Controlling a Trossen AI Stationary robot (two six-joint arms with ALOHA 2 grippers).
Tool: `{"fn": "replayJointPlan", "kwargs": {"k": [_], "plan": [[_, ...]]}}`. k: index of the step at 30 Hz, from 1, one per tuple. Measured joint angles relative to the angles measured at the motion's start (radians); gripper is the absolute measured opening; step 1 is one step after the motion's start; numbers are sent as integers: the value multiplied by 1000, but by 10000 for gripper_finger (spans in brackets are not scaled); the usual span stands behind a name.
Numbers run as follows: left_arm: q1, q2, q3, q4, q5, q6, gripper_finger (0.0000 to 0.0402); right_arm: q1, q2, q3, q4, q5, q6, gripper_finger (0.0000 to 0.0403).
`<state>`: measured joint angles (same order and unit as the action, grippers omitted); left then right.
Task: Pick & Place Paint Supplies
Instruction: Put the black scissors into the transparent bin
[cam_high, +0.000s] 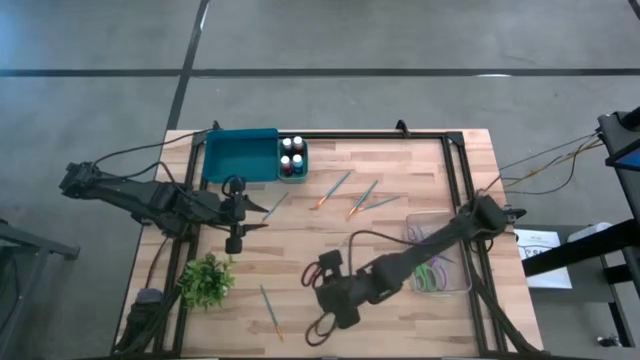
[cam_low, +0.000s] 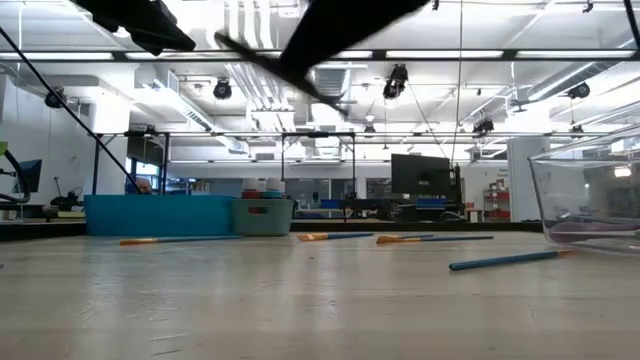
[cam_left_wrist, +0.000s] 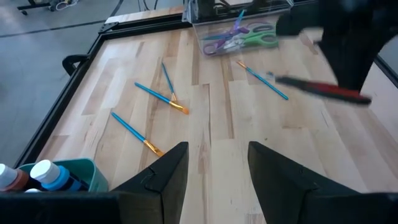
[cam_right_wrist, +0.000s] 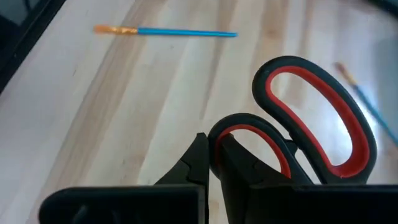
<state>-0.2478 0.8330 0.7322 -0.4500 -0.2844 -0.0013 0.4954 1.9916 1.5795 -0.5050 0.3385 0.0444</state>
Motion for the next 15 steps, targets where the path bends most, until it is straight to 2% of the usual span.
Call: {"fn": "replayJointPlan", "kwargs": {"k": [9, 15], "plan": [[0, 0, -1, 2, -2, 0, 173, 57, -165, 1, -130, 210, 157, 8], [0, 0, -2, 4, -3, 0, 173, 64, -228, 2, -275, 313, 378, 8]]}}
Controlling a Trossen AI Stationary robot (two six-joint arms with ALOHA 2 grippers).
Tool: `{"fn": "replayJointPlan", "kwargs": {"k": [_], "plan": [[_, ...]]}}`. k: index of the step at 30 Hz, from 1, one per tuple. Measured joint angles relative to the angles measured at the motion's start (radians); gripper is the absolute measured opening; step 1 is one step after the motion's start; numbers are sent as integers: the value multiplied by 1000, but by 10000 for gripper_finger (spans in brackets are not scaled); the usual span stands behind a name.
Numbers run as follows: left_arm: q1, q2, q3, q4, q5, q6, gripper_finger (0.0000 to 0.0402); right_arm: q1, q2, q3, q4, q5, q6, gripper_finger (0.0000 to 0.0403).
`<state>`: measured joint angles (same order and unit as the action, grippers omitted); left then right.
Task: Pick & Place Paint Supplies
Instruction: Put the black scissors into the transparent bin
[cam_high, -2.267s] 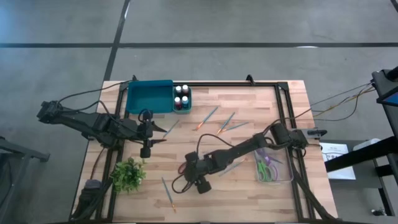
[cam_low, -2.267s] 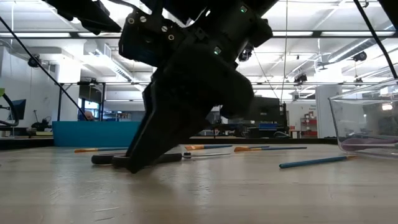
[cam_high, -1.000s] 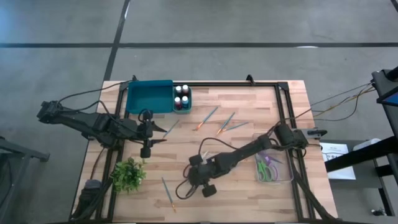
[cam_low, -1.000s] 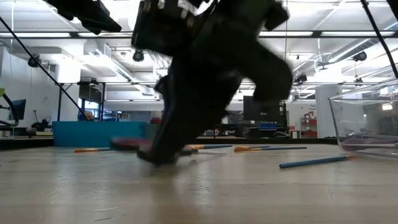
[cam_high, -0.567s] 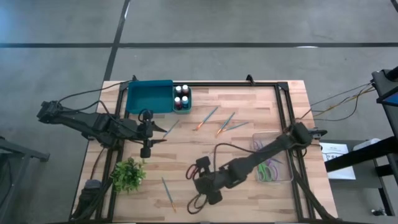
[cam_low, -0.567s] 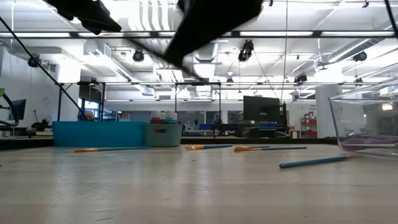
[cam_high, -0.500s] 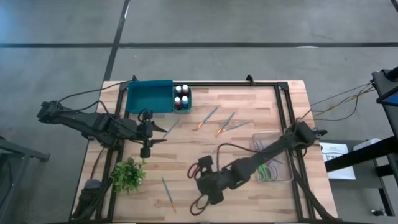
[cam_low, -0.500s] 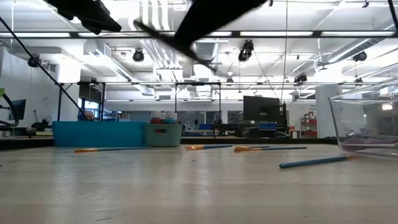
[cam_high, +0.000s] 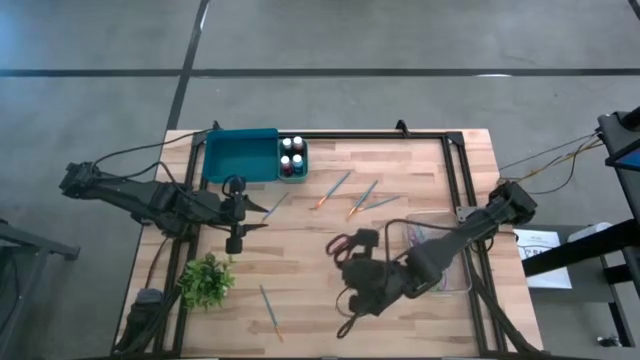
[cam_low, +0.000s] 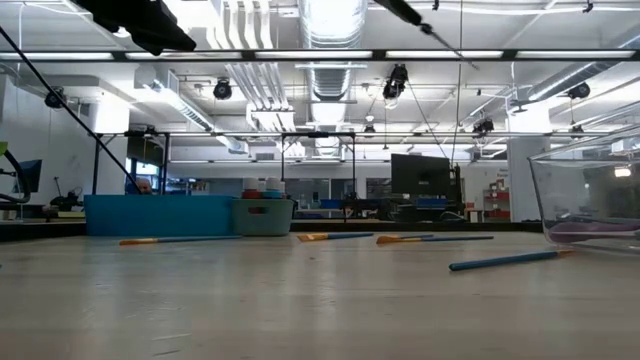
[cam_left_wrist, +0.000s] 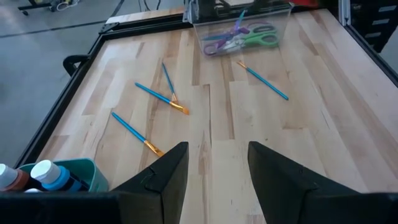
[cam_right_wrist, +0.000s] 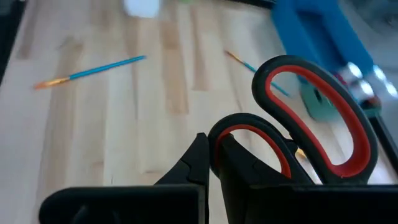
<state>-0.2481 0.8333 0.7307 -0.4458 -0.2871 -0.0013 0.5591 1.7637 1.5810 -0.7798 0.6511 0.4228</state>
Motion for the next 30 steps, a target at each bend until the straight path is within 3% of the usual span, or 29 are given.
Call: {"fn": "replayJointPlan", "kwargs": {"k": [13, 30], "plan": [[0, 0, 0, 0, 0, 6, 173, 28, -99, 0, -379, 110, 560, 8], [0, 0, -1, 0, 0, 56, 173, 200, -101, -65, -788, 108, 1321, 8]]}}
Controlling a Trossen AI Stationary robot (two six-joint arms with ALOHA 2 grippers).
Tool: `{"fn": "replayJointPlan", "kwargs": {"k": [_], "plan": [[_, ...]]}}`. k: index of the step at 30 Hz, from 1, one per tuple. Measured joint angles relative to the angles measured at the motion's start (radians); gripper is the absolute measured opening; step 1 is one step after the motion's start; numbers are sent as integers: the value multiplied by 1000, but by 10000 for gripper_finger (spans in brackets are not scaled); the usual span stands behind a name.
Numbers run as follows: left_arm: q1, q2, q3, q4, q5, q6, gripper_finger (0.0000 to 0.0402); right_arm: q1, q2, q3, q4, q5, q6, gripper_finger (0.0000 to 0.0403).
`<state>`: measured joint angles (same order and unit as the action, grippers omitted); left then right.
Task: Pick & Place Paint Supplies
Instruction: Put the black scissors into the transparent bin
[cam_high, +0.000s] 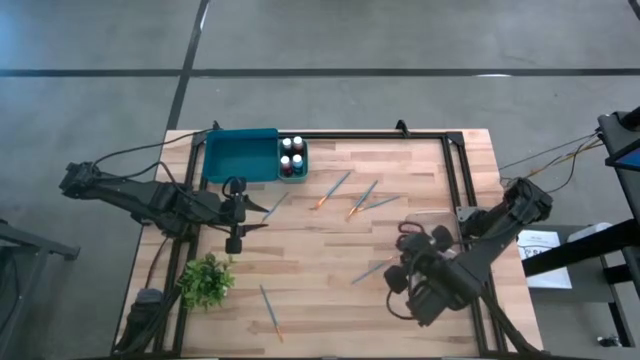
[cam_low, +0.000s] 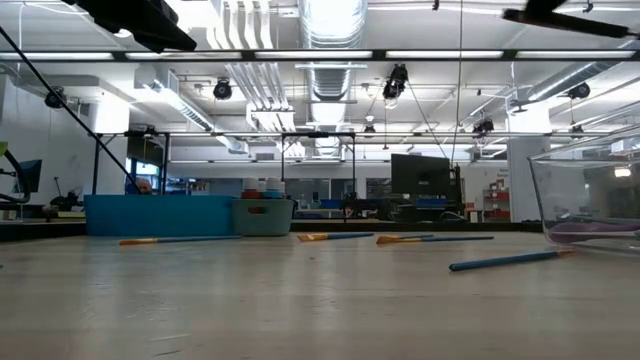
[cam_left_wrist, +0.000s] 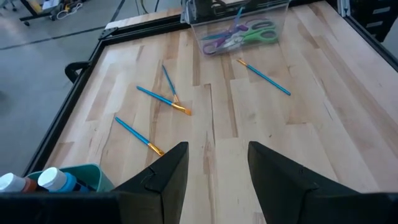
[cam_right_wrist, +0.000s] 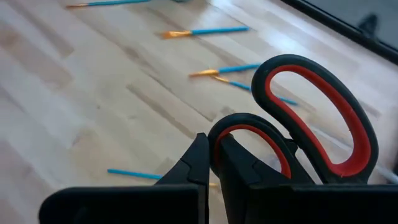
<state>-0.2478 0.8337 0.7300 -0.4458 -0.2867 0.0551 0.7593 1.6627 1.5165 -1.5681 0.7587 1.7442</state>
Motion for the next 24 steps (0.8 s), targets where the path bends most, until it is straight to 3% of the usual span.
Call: {"fn": "replayJointPlan", "kwargs": {"k": [13, 24], "plan": [[0, 0, -15, 0, 1, -39, 173, 75, -38, -238, 12, -59, 344, 8], [0, 1, -18, 1, 0, -60, 173, 79, -64, -335, 140, -18, 367, 8]]}}
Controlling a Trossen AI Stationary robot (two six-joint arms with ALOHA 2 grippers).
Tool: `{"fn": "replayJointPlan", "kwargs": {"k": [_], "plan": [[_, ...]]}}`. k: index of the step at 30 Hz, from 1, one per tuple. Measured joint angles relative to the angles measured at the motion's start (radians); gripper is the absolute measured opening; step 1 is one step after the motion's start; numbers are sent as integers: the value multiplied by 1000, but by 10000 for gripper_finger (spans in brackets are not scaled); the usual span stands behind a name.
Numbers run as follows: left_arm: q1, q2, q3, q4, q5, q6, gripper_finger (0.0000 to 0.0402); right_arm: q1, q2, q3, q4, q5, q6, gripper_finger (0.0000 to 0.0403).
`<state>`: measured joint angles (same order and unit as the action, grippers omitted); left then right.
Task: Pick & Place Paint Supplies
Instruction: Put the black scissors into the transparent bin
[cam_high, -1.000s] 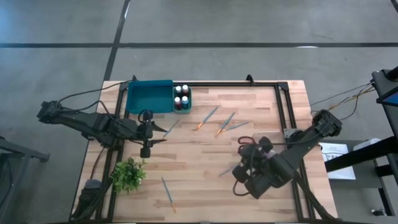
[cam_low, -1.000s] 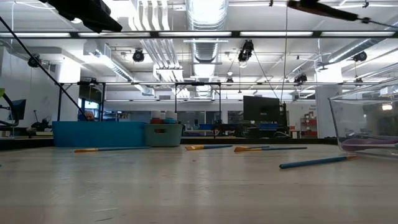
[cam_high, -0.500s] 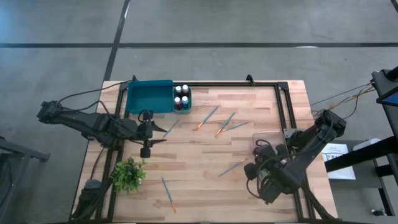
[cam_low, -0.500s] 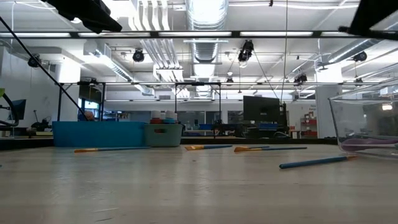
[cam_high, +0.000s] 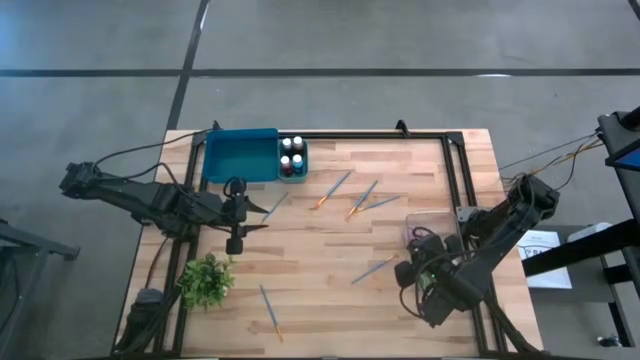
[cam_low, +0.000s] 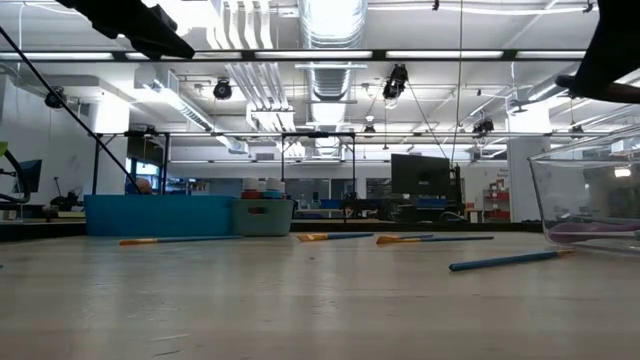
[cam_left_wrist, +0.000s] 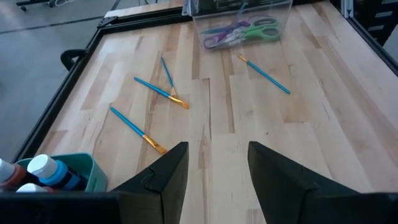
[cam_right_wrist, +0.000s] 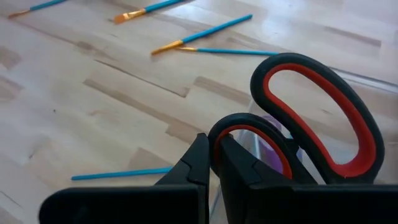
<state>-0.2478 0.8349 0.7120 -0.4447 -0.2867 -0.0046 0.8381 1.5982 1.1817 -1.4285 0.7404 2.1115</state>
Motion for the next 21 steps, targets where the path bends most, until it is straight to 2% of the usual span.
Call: {"fn": "replayJointPlan", "kwargs": {"k": [11, 21], "plan": [[0, 0, 0, 0, 0, -12, 173, -1, -6, -63, 34, -4, 19, 17], [0, 1, 0, -1, 0, -12, 173, -1, -6, -43, 31, -4, -17, 119]]}}
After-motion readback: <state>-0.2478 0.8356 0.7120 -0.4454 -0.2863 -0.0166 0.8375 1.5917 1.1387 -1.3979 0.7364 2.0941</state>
